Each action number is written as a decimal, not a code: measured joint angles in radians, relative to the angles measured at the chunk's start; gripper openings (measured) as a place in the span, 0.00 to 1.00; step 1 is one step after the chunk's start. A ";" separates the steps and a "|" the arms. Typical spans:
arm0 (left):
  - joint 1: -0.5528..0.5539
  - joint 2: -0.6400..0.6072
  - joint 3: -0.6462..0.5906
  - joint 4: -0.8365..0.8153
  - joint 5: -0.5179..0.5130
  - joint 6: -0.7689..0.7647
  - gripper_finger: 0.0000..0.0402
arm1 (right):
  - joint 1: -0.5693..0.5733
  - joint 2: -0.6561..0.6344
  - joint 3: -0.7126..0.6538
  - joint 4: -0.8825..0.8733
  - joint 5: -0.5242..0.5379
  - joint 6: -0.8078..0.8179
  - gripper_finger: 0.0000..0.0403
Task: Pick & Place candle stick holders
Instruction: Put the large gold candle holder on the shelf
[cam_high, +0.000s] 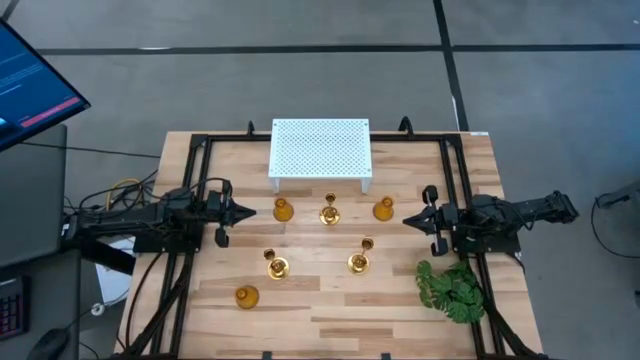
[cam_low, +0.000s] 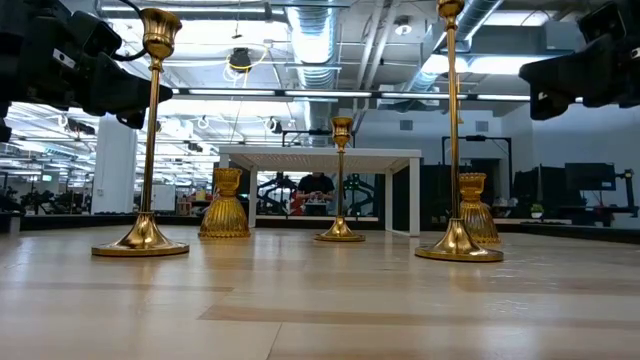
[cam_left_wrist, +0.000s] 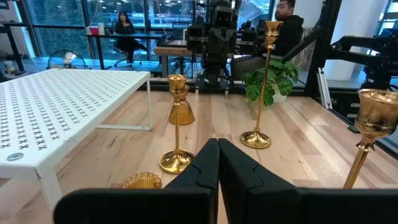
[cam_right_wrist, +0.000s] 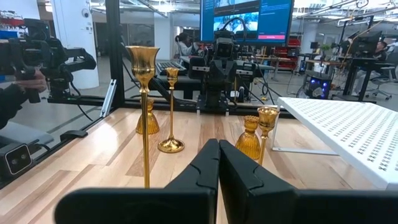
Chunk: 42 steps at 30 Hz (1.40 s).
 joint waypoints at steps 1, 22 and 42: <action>0.000 0.000 0.000 0.000 0.000 0.000 0.01 | 0.000 0.000 0.000 0.001 0.000 0.000 0.00; 0.000 0.000 0.000 0.000 0.000 0.000 0.01 | 0.001 0.010 0.075 -0.111 0.335 -0.023 0.00; 0.000 0.000 0.000 0.000 0.000 0.000 0.01 | -0.033 0.537 0.314 -0.224 0.397 0.088 0.00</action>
